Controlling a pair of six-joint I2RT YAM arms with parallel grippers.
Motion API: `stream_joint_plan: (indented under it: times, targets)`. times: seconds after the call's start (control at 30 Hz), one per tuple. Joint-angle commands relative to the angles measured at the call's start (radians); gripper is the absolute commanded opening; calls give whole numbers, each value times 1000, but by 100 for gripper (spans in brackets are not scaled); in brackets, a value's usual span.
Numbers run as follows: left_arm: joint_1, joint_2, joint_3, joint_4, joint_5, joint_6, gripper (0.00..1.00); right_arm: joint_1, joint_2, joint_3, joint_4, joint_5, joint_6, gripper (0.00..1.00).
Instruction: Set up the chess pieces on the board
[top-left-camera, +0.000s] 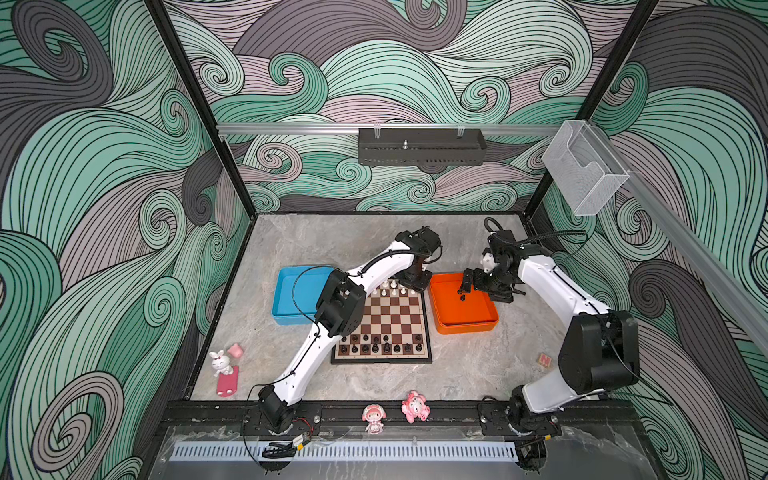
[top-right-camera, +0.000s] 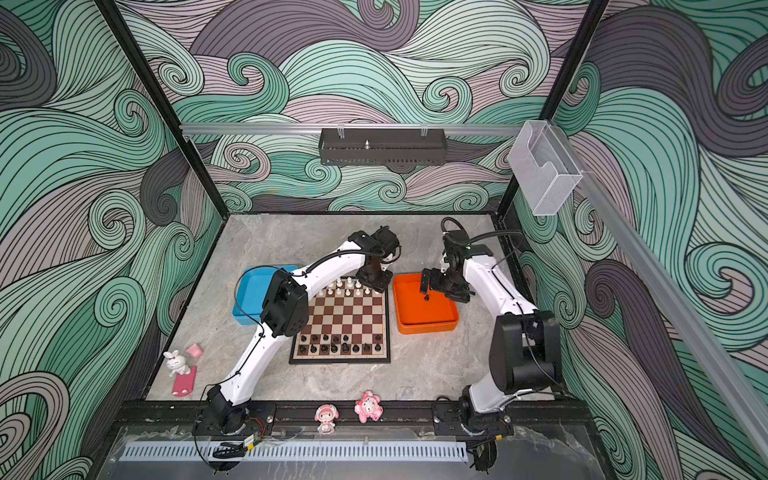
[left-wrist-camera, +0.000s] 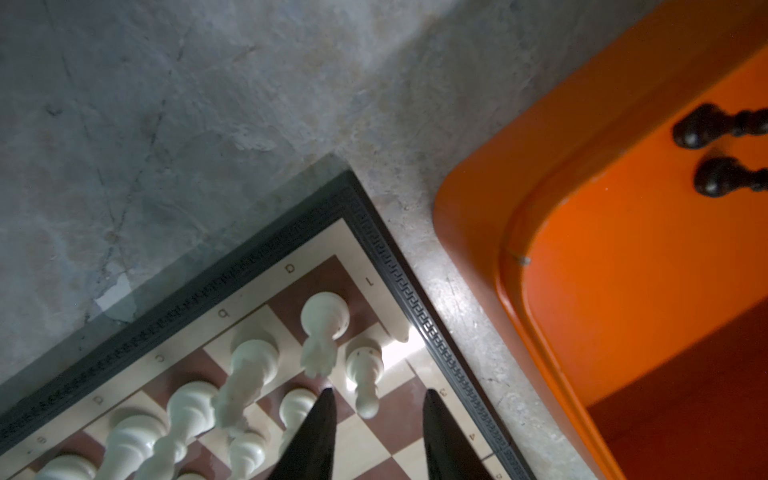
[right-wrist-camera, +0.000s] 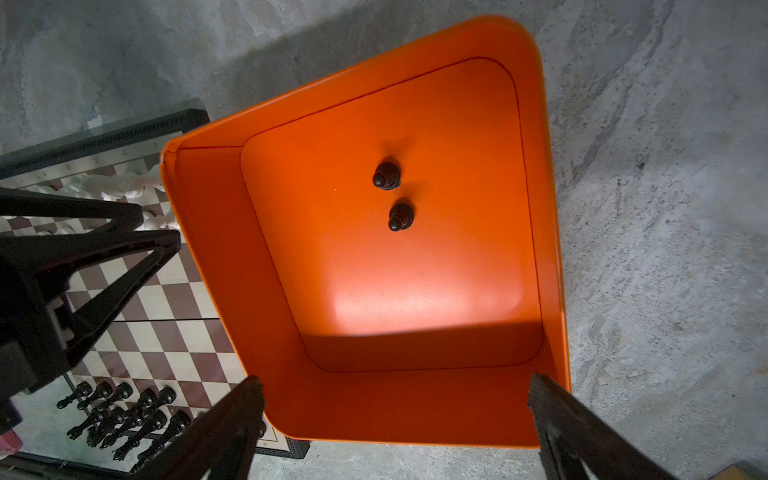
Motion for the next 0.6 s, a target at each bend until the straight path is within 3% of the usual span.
stream_joint_plan:
  times: [0.0, 0.57]
  targets:
    - [-5, 16, 38, 6, -16, 0, 36, -9, -15, -13, -9, -6, -9, 99]
    - [-5, 26, 36, 7, -20, 3, 27, -14, -15, -15, -10, -11, -9, 99]
